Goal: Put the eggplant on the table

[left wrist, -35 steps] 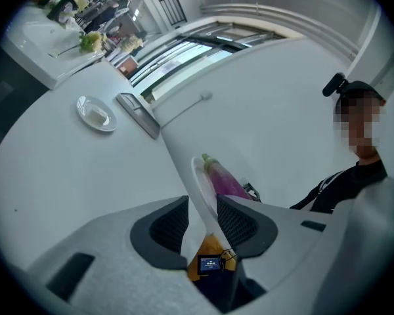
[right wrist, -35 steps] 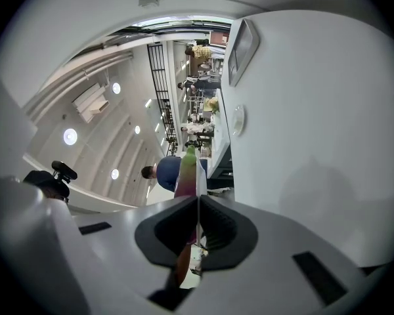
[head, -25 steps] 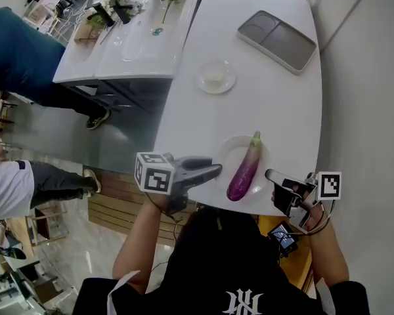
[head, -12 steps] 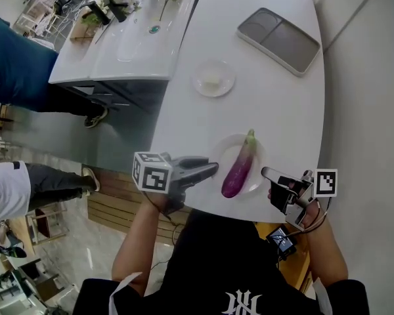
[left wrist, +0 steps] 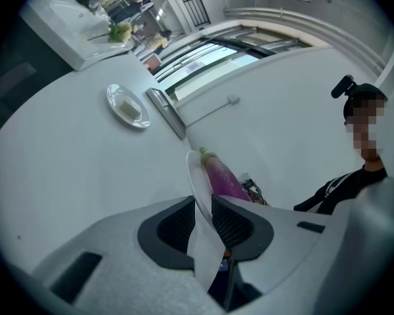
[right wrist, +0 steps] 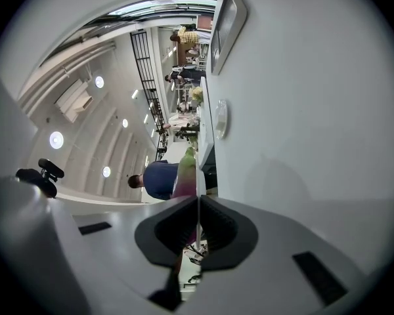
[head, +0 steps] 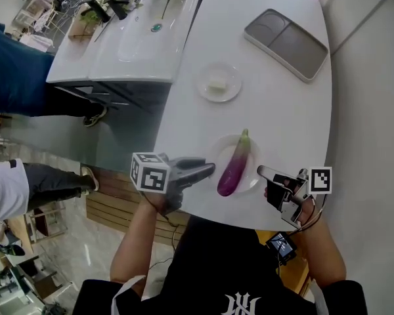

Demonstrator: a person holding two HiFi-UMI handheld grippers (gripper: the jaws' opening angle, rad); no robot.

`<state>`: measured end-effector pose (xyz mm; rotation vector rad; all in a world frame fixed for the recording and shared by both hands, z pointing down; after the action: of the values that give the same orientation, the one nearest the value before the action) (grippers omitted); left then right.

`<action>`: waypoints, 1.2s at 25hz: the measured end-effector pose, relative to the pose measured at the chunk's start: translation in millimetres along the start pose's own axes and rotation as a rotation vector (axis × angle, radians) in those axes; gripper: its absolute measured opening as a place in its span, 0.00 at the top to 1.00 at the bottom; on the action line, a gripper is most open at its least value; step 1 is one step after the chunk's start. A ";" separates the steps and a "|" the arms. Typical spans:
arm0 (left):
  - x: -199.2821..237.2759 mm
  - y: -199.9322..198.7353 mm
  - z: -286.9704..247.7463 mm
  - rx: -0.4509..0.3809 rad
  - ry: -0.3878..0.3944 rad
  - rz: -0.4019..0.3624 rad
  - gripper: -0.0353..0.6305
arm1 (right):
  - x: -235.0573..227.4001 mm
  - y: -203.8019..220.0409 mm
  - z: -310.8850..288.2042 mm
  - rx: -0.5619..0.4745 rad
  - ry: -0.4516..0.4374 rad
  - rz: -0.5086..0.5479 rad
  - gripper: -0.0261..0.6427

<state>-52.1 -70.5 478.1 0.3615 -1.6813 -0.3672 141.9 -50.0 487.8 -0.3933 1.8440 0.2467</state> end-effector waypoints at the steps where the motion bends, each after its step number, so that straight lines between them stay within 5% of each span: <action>1: 4.1 -0.4 2.0 0.003 -0.005 0.002 0.83 | -3.2 -1.5 -4.0 0.005 0.007 -0.001 0.94; 30: 72.8 -6.1 7.9 0.083 -0.132 0.012 0.83 | -58.0 -41.5 -56.0 0.020 0.190 0.046 0.94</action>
<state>-69.7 -107.6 539.1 0.3952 -1.8307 -0.3191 124.2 -100.2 561.2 -0.3715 2.0422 0.2281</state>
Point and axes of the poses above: the fingertips, and each gripper's own axes: z backward along the fingers, x to its left, y out of its underside, the point moved 4 cm from there along z, backward along the fingers, and after that the axes turned 10 degrees about y, right-handed, at the moved point
